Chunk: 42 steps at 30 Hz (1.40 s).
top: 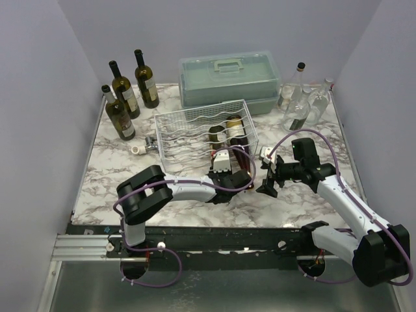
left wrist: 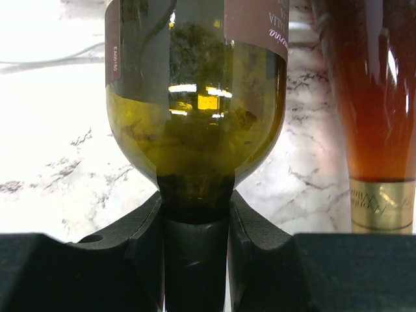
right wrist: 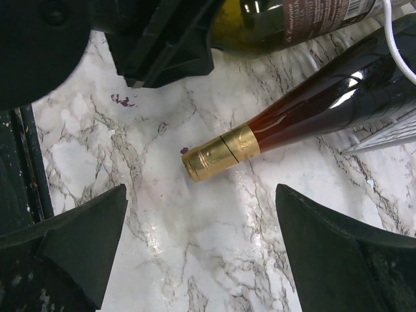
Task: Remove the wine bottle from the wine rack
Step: Pick up the wine bottle from the wine rack.
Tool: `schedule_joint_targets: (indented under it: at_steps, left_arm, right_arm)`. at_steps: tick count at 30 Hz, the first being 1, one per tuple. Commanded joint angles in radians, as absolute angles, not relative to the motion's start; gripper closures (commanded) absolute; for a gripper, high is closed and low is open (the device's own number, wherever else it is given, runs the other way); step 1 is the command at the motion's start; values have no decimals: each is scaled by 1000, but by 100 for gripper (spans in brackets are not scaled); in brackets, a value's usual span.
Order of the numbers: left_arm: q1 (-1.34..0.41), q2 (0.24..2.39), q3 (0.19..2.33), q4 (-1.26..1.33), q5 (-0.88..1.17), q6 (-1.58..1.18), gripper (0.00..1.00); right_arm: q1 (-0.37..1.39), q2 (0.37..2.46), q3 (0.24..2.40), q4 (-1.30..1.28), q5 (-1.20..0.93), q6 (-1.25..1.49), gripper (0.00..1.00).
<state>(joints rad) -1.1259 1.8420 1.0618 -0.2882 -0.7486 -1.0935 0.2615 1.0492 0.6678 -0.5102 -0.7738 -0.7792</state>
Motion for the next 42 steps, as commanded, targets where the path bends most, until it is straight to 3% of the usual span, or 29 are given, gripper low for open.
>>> schedule_joint_targets:
  at_steps: [1, 24, 42]
  left_arm:
    - [-1154, 1761, 1024, -320, -834, -1115, 100]
    - [-1312, 1543, 847, -383, -746, -1201, 100]
    - [-1337, 1319, 734, -428, -675, -1148, 100]
  right_arm:
    - [257, 1045, 667, -518, -758, -787, 1]
    - [257, 1042, 665, -523, -756, -794, 1]
    - [256, 1035, 663, -532, -779, -807, 1]
